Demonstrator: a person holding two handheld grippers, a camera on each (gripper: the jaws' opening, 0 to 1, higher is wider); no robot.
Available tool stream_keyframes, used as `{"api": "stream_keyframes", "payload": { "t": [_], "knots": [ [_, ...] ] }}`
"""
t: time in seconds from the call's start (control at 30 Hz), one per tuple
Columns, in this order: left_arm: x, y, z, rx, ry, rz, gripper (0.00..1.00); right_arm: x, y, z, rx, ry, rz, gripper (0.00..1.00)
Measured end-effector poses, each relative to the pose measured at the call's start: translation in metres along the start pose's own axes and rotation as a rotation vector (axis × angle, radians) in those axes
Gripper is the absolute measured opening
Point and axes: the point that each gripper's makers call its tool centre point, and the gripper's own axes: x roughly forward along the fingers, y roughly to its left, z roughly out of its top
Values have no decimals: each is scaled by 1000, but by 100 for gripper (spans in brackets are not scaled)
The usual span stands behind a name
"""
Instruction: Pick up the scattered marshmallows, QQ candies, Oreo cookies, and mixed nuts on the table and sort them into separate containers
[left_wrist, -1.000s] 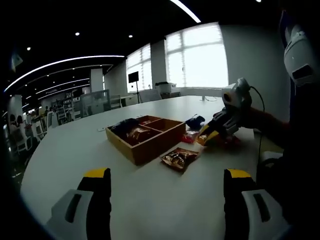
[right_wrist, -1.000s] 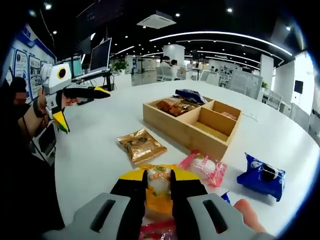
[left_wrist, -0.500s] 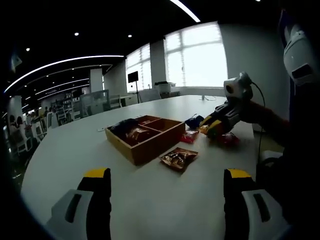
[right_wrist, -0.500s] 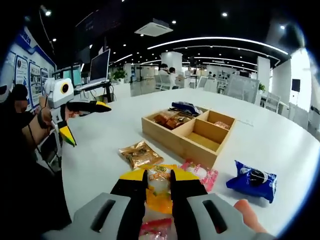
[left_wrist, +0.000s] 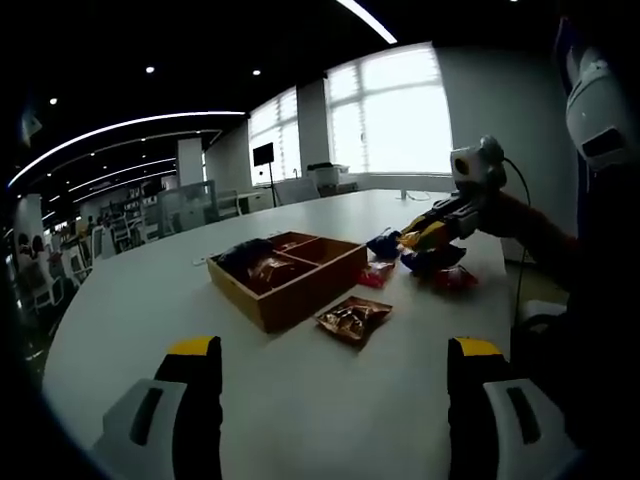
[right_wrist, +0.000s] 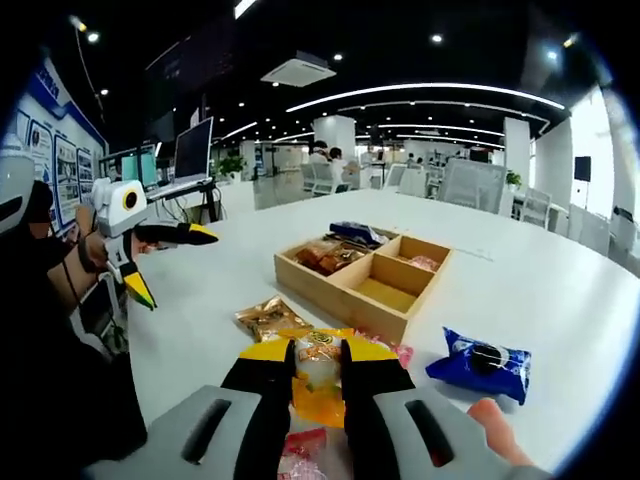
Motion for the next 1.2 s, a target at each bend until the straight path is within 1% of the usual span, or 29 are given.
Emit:
{"api": "stream_keyframes", "payload": {
  "t": [0.3, 0.47, 0.73, 0.93, 1.0, 1.2],
  "knots": [
    [-2, 1, 1, 9, -6, -3, 97, -2, -5, 2, -5, 2, -21, 15],
    [1, 1, 0, 7, -5, -6, 97, -2, -10, 5, -10, 2, -31, 15],
    [5, -2, 1, 14, -14, -27, 97, 0, -19, 18, -21, -11, -48, 15],
    [7, -1, -2, 14, -11, -32, 97, 3, -26, 26, -19, -27, -55, 15],
    [8, -2, -3, 13, -6, -35, 97, 6, -30, 29, -16, -31, -61, 15],
    [10, -1, -4, 21, 4, -35, 97, 17, -35, 34, -24, -35, -62, 15]
  ]
}}
